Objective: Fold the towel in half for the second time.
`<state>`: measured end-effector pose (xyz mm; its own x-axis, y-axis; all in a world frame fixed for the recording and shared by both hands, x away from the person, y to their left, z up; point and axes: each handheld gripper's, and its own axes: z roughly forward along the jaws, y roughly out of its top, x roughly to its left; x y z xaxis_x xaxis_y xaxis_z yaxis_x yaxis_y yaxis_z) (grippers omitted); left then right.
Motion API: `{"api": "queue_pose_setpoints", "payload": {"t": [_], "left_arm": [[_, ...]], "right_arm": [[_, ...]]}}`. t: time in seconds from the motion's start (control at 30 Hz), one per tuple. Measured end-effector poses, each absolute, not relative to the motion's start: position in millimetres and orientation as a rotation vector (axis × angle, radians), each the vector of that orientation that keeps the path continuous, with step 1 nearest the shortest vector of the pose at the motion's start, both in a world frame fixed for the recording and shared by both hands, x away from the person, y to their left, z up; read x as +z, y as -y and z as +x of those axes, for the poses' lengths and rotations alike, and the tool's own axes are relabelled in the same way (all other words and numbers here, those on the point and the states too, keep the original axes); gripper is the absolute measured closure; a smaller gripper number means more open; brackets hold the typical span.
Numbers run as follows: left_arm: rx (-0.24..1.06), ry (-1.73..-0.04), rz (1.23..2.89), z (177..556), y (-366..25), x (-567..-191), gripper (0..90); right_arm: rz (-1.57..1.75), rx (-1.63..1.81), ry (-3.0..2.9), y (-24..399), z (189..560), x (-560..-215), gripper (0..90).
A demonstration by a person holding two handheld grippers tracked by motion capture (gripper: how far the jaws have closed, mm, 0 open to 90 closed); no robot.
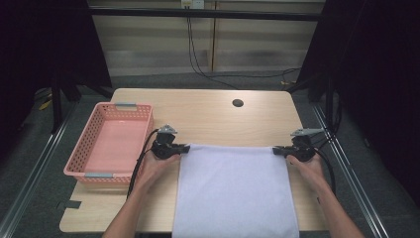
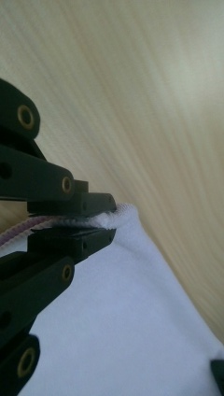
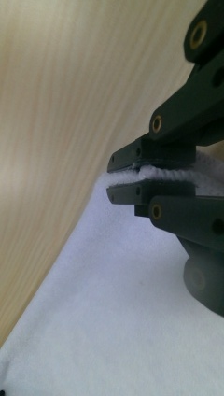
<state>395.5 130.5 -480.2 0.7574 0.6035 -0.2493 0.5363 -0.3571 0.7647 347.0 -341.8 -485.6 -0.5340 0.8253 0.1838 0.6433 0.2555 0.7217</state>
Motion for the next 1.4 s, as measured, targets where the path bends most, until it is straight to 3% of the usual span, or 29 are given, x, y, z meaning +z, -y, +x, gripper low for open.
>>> {"api": "queue_pose_setpoints", "payload": {"t": [0.3,1.03,1.2,1.4], "left_arm": [[0.136,-0.808,1.977,399,-137,-440,84.1],[0.205,-0.863,1.863,451,-134,-398,84.3],[0.237,-0.814,1.883,438,-134,-390,84.3],[0.196,-0.746,1.905,411,-137,-392,84.0]], "right_arm": [[1.321,1.318,-2.182,353,349,-450,84.1],[1.337,1.352,-2.061,356,412,-408,85.2],[1.279,1.426,-2.016,355,406,-386,85.1],[1.245,1.434,-2.065,358,373,-391,85.1]]}}
